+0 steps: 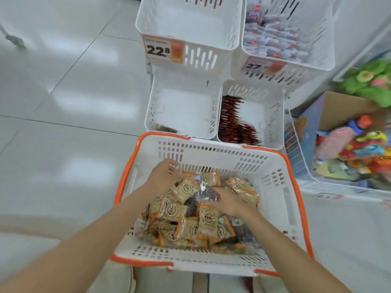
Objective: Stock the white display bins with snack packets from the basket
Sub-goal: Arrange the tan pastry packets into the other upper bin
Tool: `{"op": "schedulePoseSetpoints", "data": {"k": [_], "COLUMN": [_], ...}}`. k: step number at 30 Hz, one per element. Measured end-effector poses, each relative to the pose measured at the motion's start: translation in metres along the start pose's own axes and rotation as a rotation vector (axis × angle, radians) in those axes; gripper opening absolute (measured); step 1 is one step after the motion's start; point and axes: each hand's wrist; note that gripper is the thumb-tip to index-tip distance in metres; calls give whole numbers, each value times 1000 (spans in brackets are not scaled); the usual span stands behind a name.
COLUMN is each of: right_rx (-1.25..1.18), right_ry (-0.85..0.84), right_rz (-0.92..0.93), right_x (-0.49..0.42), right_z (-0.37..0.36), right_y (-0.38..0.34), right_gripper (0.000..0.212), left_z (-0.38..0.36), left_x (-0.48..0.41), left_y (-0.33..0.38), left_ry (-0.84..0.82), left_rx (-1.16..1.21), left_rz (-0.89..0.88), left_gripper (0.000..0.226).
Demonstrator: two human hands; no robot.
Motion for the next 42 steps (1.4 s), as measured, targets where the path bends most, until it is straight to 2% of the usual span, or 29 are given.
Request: {"op": "schedulePoseSetpoints", "data": {"k": [1, 2, 3, 5, 7, 8, 10, 12, 13, 15, 18, 20, 24, 26, 28, 29, 31, 33, 35, 37, 39, 41, 42], "right_rx": [112, 216, 293, 302, 64, -138, -519, -718, -775, -813, -721, -541, -66, 150, 237, 205, 0, -330, -720, -1092, -1295, -1254, -1192], "right_ry": [-37, -48, -23, 111, 228, 235, 208, 187, 167, 123, 99, 84, -101, -61, 15, 52, 178, 388, 503, 444, 298, 175, 153], "right_rz": [-22, -44, -49, -19, -11, -9, 24, 101, 145, 188, 178, 133, 34, 13, 58, 83, 94, 68, 47, 45, 42, 54, 75], "right_x": [-1, -3, -1, 3, 6, 8, 13, 20, 23, 25, 23, 13, -14, -24, -29, -29, -20, -7, 8, 21, 29, 33, 33], "right_z": [-15, -28, -38, -49, -47, -41, -20, 5, 17, 35, 40, 24, -31, -46, -49, -46, -29, -4, 19, 28, 24, 13, 7], "right_y": [8, 16, 21, 31, 32, 29, 17, 1, -7, -15, -14, -9, 4, 9, 8, 5, -5, -17, -31, -43, -51, -55, -56], "right_gripper": [86, 91, 85, 50, 18, 14, 16, 17, 21, 33, 38, 44, 59, 54, 36, 27, 24, 17, 16, 27, 31, 32, 29], "left_z": [-4, -7, -11, -16, -23, -26, -35, -44, -46, -38, -18, -8, 0, 3, 5, 6, 4, 2, -2, -6, -12, -21, -24], "left_x": [-1, -1, 0, 3, 8, 10, 12, 12, 12, 10, 9, 10, 15, 20, 23, 23, 22, 21, 22, 21, 21, 24, 26], "left_y": [-6, -10, -13, -19, -25, -26, -20, -11, -8, -6, -15, -21, -32, -33, -33, -33, -34, -33, -29, -26, -21, -16, -14], "left_ry": [-12, -29, -51, -89, -114, -125, -235, -389, -397, -301, -244, -223, -160, -145, -122, -109, -88, -44, -11, -64, -160, -166, -132], "left_rx": [-37, -112, -169, -225, -255, -287, -267, -175, -131, -29, 74, 125, 185, 192, 210, 205, 192, 247, 416, 584, 644, 675, 660], "left_rz": [15, 16, 17, 34, 72, 77, 77, 62, 65, 125, 248, 317, 360, 349, 350, 353, 348, 366, 407, 419, 414, 404, 402], "left_gripper": [28, 27, 28, 33, 36, 40, 52, 61, 57, 40, 27, 36, 66, 62, 57, 56, 53, 55, 60, 85, 118, 128, 124]}}
Point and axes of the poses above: each hand's wrist, its own x-axis away from the middle knuckle, its own z-axis out of the back of the hand, y = z × x, and after that the axes turned 2 degrees about x, right-handed
